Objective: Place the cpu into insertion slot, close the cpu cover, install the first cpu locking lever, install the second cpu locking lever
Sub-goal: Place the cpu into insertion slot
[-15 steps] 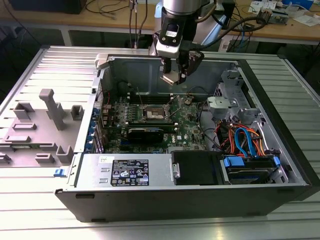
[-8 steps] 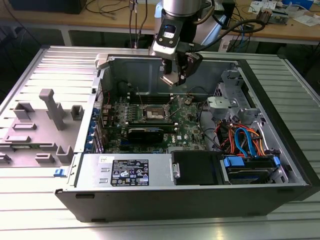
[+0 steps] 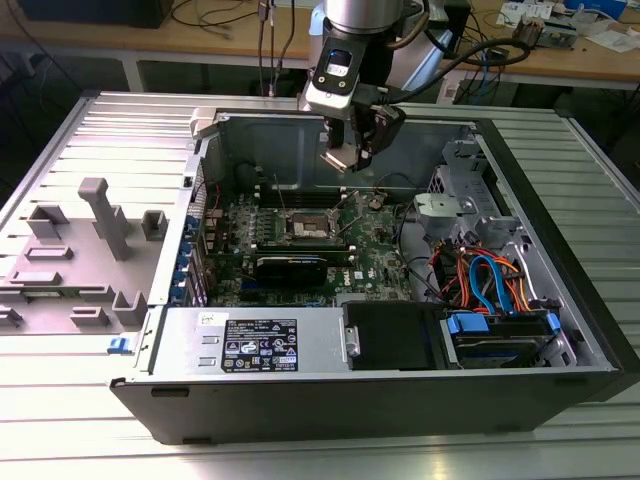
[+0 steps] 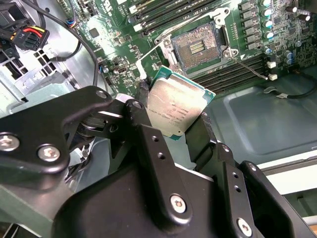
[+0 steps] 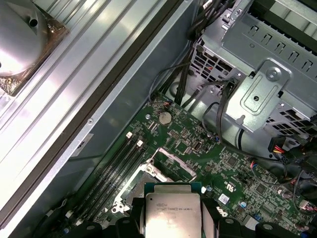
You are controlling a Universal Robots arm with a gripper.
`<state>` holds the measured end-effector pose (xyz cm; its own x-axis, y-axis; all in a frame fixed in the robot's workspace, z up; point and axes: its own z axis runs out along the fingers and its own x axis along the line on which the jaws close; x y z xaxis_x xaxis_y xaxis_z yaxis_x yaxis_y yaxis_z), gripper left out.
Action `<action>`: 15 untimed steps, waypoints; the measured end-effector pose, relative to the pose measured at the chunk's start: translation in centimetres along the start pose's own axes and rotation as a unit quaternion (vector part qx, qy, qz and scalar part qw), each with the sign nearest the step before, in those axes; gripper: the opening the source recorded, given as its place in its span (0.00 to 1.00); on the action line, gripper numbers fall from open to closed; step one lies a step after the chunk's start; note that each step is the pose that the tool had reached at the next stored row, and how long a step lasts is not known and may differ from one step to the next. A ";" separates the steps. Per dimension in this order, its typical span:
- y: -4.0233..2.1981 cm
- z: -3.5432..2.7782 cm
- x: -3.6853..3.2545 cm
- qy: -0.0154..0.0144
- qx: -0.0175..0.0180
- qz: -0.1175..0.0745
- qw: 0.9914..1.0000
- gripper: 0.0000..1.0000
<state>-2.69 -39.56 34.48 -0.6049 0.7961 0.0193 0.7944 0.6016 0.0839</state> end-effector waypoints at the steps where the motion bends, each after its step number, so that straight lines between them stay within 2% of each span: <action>1: 0.00 0.00 0.00 0.000 0.000 0.000 1.000 0.54; 5: 0.00 0.01 0.00 0.000 0.000 0.003 1.000 0.54; 9: -0.08 0.22 0.05 -0.002 -0.001 0.026 1.000 0.54; 15: -0.33 0.27 0.23 -0.002 -0.001 0.030 1.000 0.54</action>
<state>-3.07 -39.56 34.19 -0.5560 0.8310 0.0193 0.8291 0.5527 0.0840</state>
